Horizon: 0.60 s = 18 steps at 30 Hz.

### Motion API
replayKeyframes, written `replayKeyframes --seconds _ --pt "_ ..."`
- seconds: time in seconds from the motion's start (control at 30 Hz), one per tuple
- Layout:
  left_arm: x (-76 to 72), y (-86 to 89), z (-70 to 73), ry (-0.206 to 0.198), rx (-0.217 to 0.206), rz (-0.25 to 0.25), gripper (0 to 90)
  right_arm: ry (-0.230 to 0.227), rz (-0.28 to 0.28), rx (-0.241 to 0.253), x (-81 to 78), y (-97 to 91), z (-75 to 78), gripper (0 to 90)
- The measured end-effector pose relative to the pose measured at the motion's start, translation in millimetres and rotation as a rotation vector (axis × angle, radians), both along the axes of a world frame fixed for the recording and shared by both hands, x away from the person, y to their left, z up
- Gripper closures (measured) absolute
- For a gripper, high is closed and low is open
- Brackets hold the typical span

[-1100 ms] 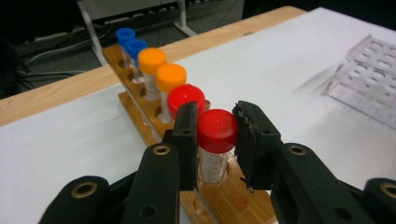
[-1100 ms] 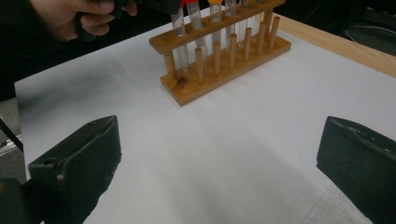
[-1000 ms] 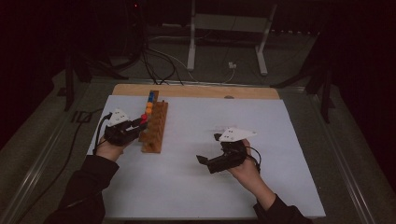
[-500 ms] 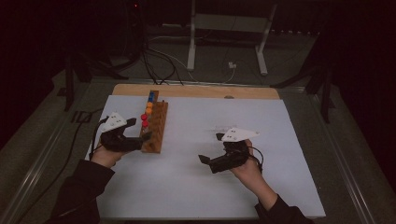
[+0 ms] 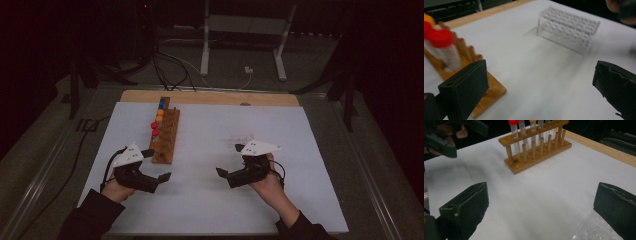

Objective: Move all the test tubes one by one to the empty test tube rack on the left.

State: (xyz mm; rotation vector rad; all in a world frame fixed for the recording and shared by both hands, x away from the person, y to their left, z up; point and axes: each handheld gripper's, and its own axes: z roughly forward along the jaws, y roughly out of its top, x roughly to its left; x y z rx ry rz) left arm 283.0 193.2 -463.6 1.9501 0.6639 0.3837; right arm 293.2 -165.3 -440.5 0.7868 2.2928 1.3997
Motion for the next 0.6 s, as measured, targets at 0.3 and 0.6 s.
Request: replayKeyframes --seconds 0.3,0.6 --pt "-12.4 4.0 -25.2 0.011 0.005 -0.018 1.1 -0.013 -0.016 0.02 -5.8 -16.8 -1.2 0.0" --pt "-21.7 8.2 -43.3 0.013 0.013 0.035 1.1 -0.033 -0.014 0.029 -6.4 -18.3 -0.8 0.0"
